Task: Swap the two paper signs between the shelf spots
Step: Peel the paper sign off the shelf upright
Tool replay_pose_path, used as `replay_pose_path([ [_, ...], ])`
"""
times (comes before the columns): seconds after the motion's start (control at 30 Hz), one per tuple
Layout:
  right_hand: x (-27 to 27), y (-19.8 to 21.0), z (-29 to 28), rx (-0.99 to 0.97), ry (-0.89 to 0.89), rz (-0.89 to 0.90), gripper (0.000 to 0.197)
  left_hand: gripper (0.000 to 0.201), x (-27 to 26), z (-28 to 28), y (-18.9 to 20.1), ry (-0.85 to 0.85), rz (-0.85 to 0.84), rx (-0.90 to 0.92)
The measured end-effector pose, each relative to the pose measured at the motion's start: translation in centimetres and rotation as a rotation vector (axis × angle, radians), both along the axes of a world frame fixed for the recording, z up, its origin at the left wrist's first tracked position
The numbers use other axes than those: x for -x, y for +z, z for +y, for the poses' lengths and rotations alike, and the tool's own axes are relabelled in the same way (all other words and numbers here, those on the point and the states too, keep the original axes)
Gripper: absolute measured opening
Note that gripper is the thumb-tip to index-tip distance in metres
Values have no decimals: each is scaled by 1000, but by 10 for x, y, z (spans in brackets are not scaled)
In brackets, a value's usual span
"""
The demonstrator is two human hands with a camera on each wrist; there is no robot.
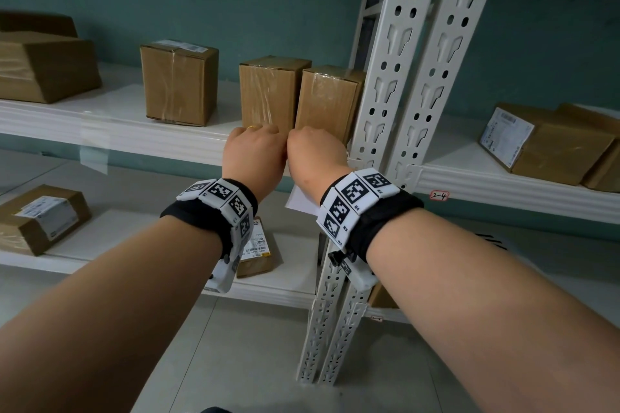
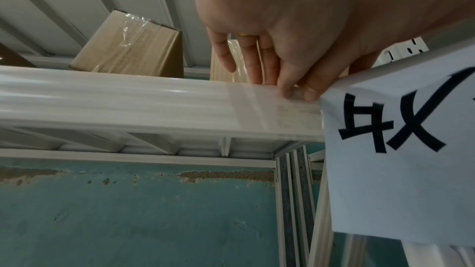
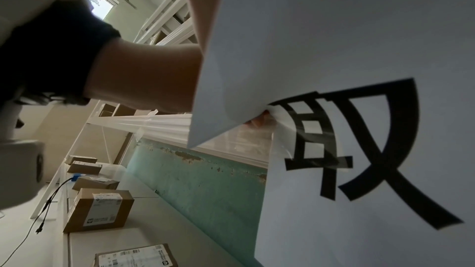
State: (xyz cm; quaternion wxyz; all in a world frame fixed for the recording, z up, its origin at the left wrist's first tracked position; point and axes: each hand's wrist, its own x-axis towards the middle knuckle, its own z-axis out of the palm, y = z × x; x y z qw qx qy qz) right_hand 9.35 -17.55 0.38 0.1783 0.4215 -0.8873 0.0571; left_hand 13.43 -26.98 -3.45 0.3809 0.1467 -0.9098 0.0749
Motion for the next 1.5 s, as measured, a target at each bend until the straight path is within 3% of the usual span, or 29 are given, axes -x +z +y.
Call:
replay_pose_path([
  [0.73, -5, 0, -2, -47, 19, 110, 27, 5, 1, -4, -8, -17, 4, 51],
  [0.87, -7, -2, -1, -44, 31, 111, 22, 26, 1, -6, -13, -82, 64, 65],
  [1.03, -7, -2, 1, -31, 35, 138, 24, 3, 0, -6, -12, -54, 74, 74],
  [1.5, -7, -4, 5, -53, 78, 134, 28, 17, 0, 2, -12, 10, 69, 85],
])
